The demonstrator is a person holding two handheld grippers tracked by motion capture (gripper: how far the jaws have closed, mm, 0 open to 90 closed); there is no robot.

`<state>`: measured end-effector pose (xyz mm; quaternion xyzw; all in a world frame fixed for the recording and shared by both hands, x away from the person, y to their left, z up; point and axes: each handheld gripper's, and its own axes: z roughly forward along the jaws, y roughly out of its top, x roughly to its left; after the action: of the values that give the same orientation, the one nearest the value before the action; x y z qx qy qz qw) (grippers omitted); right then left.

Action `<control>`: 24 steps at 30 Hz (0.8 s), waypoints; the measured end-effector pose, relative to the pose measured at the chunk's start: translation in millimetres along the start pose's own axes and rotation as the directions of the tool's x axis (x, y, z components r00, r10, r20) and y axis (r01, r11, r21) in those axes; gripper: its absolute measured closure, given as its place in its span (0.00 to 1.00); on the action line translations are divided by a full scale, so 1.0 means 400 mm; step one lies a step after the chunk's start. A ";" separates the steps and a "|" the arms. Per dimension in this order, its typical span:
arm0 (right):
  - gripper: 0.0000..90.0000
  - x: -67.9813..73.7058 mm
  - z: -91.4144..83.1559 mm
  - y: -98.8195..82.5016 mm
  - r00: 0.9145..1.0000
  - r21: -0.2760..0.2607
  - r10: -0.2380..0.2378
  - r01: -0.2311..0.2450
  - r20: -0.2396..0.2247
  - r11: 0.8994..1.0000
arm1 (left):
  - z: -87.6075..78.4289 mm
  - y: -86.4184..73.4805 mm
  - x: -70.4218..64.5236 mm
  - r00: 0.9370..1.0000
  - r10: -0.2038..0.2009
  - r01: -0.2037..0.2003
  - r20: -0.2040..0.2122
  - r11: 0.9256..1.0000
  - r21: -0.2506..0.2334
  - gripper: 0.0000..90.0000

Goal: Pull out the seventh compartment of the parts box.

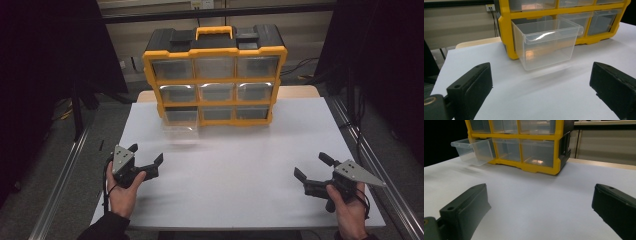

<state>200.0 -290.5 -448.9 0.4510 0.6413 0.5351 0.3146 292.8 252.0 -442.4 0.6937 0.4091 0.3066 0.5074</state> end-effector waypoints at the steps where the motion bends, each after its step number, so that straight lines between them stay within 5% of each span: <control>1: 0.00 0.000 0.000 0.000 1.000 -0.001 0.001 -0.001 0.001 1.000 | -0.007 -0.001 0.000 1.000 0.009 -0.009 -0.007 1.000 0.002 0.05; 6: 0.00 0.001 -0.001 0.000 1.000 0.002 0.002 -0.002 0.005 1.000 | -0.047 -0.011 0.002 1.000 0.016 -0.016 -0.007 1.000 -0.022 0.05; 13: 0.00 0.001 0.000 -0.001 1.000 0.003 -0.002 0.002 0.001 1.000 | -0.088 -0.026 0.018 0.998 -0.039 0.037 -0.058 0.998 -0.048 0.05; 24: 0.00 -0.004 0.000 -0.003 1.000 0.010 0.000 0.000 0.008 1.000 | -0.116 -0.023 0.026 1.000 -0.014 0.013 -0.013 0.998 -0.068 0.05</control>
<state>200.4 -291.8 -450.1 0.4548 0.6428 0.5299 0.3151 256.5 283.7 -437.2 0.6713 0.4065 0.3213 0.5301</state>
